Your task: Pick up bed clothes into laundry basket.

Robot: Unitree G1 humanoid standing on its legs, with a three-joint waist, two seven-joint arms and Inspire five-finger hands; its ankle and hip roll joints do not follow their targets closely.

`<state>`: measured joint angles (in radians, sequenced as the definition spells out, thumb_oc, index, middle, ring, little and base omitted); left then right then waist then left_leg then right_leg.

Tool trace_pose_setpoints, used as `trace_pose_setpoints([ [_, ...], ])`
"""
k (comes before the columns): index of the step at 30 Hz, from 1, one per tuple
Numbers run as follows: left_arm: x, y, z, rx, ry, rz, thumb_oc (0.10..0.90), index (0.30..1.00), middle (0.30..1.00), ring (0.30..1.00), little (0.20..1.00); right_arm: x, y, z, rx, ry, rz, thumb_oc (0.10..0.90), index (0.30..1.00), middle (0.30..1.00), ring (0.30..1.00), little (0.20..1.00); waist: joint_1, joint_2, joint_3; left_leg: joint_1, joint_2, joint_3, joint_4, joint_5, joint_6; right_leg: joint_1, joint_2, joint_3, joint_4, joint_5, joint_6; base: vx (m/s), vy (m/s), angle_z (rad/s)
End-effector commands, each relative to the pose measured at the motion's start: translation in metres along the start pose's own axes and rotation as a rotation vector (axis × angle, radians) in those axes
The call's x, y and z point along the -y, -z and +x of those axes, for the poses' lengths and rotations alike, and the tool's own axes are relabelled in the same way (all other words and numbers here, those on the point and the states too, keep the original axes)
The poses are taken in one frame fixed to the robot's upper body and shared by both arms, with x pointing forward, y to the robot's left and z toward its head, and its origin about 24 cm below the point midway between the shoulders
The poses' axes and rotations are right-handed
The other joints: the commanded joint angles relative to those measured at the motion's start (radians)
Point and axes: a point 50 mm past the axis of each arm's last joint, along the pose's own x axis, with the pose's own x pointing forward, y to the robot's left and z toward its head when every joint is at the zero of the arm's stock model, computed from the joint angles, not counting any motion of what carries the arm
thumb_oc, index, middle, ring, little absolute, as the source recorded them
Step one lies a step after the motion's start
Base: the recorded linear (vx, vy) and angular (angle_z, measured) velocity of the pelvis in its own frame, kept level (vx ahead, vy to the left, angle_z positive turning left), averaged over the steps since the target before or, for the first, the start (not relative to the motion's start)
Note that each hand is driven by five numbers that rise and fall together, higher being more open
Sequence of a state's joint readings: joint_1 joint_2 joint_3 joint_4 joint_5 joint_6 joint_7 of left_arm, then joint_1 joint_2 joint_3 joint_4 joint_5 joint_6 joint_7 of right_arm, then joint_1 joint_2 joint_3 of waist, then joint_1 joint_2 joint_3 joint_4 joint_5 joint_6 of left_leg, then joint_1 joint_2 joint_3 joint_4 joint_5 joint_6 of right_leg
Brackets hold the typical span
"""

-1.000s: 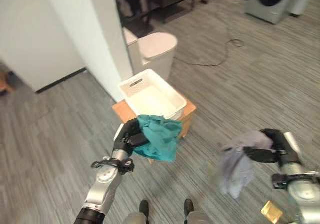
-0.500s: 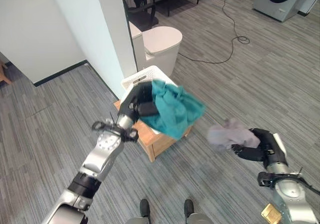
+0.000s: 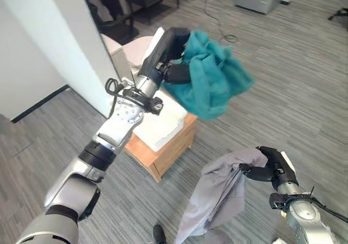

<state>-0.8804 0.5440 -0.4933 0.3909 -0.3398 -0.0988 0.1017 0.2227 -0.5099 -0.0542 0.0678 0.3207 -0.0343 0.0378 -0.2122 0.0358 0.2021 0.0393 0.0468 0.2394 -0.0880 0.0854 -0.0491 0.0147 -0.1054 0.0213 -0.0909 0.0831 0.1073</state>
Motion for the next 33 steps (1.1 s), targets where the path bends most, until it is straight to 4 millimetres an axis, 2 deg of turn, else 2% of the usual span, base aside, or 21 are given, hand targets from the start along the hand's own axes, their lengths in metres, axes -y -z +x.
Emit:
trace_pose_setpoints([
  [1,-0.064,-0.059,0.031,0.172,-0.216,0.091,0.400,0.300,0.300,0.300,0.300,0.006,-0.038,0.000,0.208,-0.030,0.019,0.400,0.300,0.300,0.300,0.300,0.003,-0.073,-0.071,-0.007,0.039,-0.003,0.001,-0.033,-0.039,0.000,-0.028,0.022,0.019,-0.076,0.078,-0.01,0.030,-0.26],
  [4,-0.092,-0.051,0.030,0.099,-0.305,0.104,0.400,0.300,0.300,0.300,0.300,0.002,-0.025,-0.003,0.158,-0.042,0.042,0.400,0.300,0.300,0.300,0.300,-0.025,-0.081,-0.065,-0.016,0.047,0.022,0.001,-0.032,-0.042,-0.028,-0.021,0.046,0.018,-0.064,0.086,0.00,0.038,-0.33],
  [6,-0.100,-0.051,0.030,0.085,-0.326,0.115,0.400,0.300,0.300,0.300,0.300,0.001,-0.022,-0.003,0.144,-0.047,0.052,0.400,0.300,0.300,0.300,0.300,-0.030,-0.085,-0.062,-0.022,0.049,0.033,0.001,-0.031,-0.043,-0.043,-0.019,0.055,0.019,-0.059,0.088,-0.02,0.036,-0.34],
  [7,-0.114,-0.057,0.031,0.077,-0.366,0.141,0.400,0.300,0.300,0.300,0.300,-0.001,-0.013,-0.005,0.110,-0.050,0.073,0.400,0.300,0.300,0.300,0.300,-0.041,-0.093,-0.061,-0.031,0.052,0.047,0.001,-0.032,-0.044,-0.059,-0.016,0.070,0.018,-0.052,0.092,0.00,0.053,-0.26],
  [10,-0.136,-0.067,0.030,0.074,-0.434,0.168,0.400,0.300,0.300,0.300,0.300,-0.004,0.000,-0.009,0.058,-0.066,0.095,0.400,0.300,0.300,0.300,0.300,-0.054,-0.106,-0.061,-0.036,0.054,0.064,0.001,-0.035,-0.046,-0.079,-0.013,0.083,0.016,-0.041,0.098,0.02,0.045,-0.22],
  [18,-0.153,-0.097,0.031,0.146,-0.478,0.197,0.400,0.300,0.300,0.300,0.300,-0.017,0.007,-0.009,0.025,-0.127,0.130,0.400,0.300,0.300,0.300,0.300,-0.043,-0.124,-0.058,-0.034,0.046,0.065,0.001,-0.047,-0.042,-0.087,-0.015,0.097,0.016,-0.035,0.106,0.03,0.033,-0.10],
  [25,-0.159,-0.111,0.033,0.165,-0.493,0.239,0.400,0.300,0.300,0.300,0.300,-0.021,0.014,-0.008,-0.005,-0.146,0.135,0.400,0.300,0.300,0.300,0.300,-0.024,-0.135,-0.065,-0.022,0.040,0.068,0.001,-0.058,-0.039,-0.074,-0.022,0.079,0.017,-0.037,0.113,0.02,0.016,0.00],
  [27,-0.167,-0.116,0.031,0.157,-0.520,0.277,0.400,0.300,0.300,0.300,0.300,-0.021,0.016,-0.008,-0.014,-0.152,0.126,0.400,0.300,0.300,0.300,0.300,-0.019,-0.137,-0.067,-0.020,0.039,0.070,0.001,-0.060,-0.039,-0.072,-0.022,0.075,0.017,-0.035,0.115,0.00,0.000,0.00],
  [30,-0.191,-0.117,0.022,0.084,-0.576,0.418,0.400,0.300,0.300,0.300,0.300,-0.020,0.017,-0.010,-0.026,-0.160,0.114,0.400,0.300,0.300,0.300,0.300,-0.017,-0.141,-0.074,-0.020,0.039,0.076,0.001,-0.063,-0.039,-0.073,-0.024,0.070,0.016,-0.033,0.121,0.01,0.016,-0.02],
  [33,-0.201,-0.115,0.015,0.055,-0.608,0.446,0.400,0.300,0.300,0.300,0.300,-0.019,0.019,-0.012,-0.032,-0.161,0.106,0.400,0.300,0.300,0.300,0.300,-0.013,-0.144,-0.077,-0.018,0.039,0.081,0.001,-0.066,-0.039,-0.071,-0.026,0.068,0.016,-0.032,0.123,0.02,0.024,-0.05],
])
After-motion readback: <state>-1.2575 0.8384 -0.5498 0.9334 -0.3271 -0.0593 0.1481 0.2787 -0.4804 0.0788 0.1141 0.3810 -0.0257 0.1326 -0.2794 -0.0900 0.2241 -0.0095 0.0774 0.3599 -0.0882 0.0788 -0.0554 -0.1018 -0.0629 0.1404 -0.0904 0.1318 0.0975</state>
